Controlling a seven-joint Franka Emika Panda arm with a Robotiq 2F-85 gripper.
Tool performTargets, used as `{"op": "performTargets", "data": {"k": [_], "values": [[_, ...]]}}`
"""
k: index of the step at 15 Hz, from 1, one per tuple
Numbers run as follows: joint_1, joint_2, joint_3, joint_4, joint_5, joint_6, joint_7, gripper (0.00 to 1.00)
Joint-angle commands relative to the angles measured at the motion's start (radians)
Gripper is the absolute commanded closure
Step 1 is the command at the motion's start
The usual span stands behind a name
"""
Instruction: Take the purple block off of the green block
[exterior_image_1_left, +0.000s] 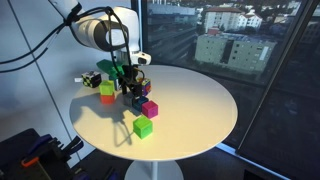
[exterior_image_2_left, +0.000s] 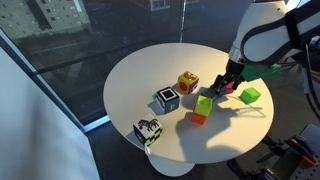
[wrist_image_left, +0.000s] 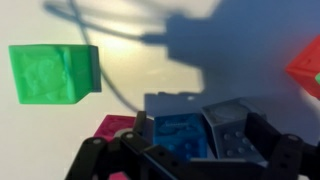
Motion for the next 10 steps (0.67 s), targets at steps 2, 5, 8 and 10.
{"op": "performTargets", "data": {"k": [2, 5, 8, 10], "values": [[0.002, -0.083, -0.012, -0.017, -0.006, -0.09, -0.009, 0.0], [0.001, -0.126, -0.015, -0.021, -0.019, -0.153, -0.01, 0.0], [0.001, -0.169, -0.015, -0.02, -0.034, -0.243, -0.008, 0.0], [0.002, -0.192, -0.011, -0.015, -0.04, -0.318, -0.01, 0.0]]}}
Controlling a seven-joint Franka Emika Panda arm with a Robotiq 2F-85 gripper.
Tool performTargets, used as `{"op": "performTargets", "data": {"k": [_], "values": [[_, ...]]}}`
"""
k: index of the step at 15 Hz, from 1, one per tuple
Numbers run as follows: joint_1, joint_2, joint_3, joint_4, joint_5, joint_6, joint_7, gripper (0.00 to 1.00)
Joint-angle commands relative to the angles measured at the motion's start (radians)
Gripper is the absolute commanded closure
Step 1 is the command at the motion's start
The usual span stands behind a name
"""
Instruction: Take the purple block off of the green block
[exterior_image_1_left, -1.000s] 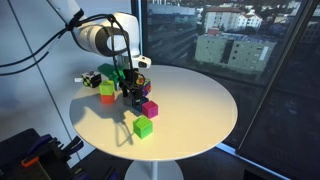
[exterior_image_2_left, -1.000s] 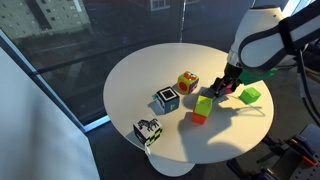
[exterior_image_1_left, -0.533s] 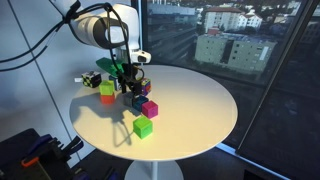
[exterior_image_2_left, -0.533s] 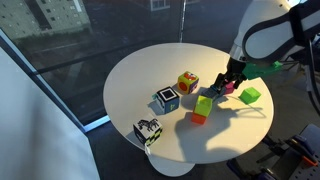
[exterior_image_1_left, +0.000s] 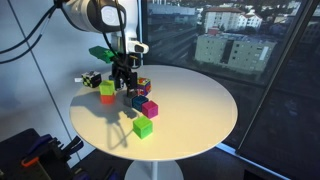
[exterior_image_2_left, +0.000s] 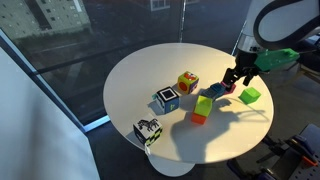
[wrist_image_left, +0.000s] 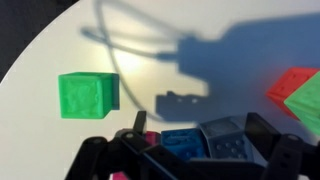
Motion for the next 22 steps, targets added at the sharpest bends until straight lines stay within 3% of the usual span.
{"op": "performTargets", "data": {"k": [1, 9, 14, 22], "values": [[0.003, -0.071, 0.0, -0.009, -0.022, -0.127, -0.008, 0.0], [0.021, -0.22, 0.036, -0.007, -0.038, -0.315, 0.008, 0.0], [0.032, -0.312, 0.056, -0.015, -0.029, -0.329, -0.001, 0.0], [0.037, -0.407, 0.062, -0.049, -0.018, -0.26, -0.026, 0.0]]}}
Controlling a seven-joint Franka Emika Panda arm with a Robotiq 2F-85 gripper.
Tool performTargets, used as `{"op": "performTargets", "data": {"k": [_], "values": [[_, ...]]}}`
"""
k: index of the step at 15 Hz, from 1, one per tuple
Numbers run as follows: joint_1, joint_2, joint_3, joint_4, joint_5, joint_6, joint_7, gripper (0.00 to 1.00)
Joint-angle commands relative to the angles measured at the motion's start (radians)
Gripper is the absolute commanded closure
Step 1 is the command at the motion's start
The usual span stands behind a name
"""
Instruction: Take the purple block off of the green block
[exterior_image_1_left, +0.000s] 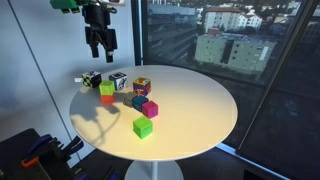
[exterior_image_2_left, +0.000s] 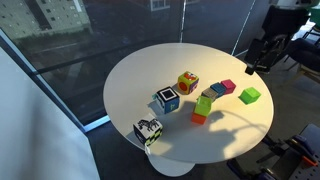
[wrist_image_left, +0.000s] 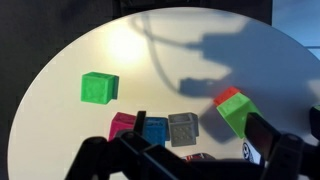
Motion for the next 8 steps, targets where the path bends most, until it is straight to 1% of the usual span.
{"op": "performTargets", "data": {"k": [1, 2, 3, 8], "values": [[0.001, -0.049, 0.001, -0.032, -0.004, 0.037, -0.013, 0.0], [-0.001, -0.049, 0.001, -0.034, -0.007, 0.044, -0.014, 0.0], [-0.001, -0.02, 0.002, -0.01, 0.001, 0.021, -0.001, 0.0], [-0.001, -0.024, 0.002, -0.017, 0.001, 0.031, -0.002, 0.0]]}}
